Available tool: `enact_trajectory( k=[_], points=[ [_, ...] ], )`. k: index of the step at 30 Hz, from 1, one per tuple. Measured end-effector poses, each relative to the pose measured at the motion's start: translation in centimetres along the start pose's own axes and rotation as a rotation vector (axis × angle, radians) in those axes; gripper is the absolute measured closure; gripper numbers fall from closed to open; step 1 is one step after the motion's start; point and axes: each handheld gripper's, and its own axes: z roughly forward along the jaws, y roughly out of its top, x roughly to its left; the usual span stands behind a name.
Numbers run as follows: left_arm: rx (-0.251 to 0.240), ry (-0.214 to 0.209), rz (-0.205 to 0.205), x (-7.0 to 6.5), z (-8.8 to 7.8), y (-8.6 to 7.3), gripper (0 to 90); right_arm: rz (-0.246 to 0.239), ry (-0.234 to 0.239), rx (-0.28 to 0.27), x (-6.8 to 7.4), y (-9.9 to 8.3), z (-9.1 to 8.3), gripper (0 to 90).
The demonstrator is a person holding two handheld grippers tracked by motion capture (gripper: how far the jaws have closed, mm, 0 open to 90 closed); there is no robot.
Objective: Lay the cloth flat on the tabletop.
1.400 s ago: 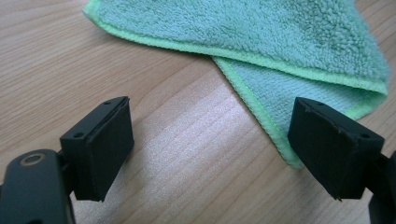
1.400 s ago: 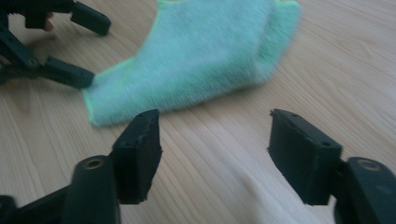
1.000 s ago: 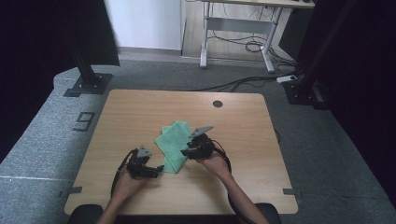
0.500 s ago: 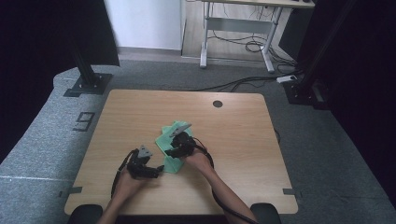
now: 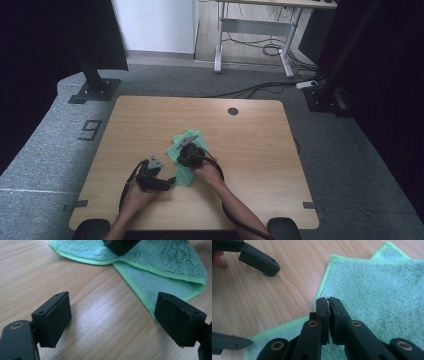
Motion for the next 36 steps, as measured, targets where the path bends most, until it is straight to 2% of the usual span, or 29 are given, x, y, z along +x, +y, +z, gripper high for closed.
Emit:
enact_trajectory(
  k=[7, 12, 21, 28, 32, 36],
  points=[
    [0.000, 0.001, -0.003, 0.0, 0.0, 0.0, 13.8, 0.007, -0.012, -0.033, -0.4, 0.3, -2.1, 86.8],
    [0.000, 0.000, -0.004, 0.0, 0.0, 0.0, 13.9, 0.015, -0.032, -0.045, -0.9, -0.5, -4.2, 86.8],
    [0.000, 0.003, -0.003, 0.0, 0.0, 0.0, 13.9, 0.099, -0.049, -0.077, -2.9, -3.6, -7.9, 86.9],
    [0.001, 0.006, -0.004, 0.0, 0.0, 0.0, 13.9, 0.156, -0.056, -0.078, -3.6, -6.6, -9.4, 86.2],
    [0.000, 0.005, -0.005, -0.1, 0.0, 0.0, 13.9, 0.183, -0.066, -0.034, -4.0, -8.3, -9.6, 78.9],
    [0.000, 0.006, -0.004, -0.1, 0.0, 0.0, 13.9, 0.212, -0.067, -0.052, -4.5, -8.2, -10.3, 68.2]
  ],
)
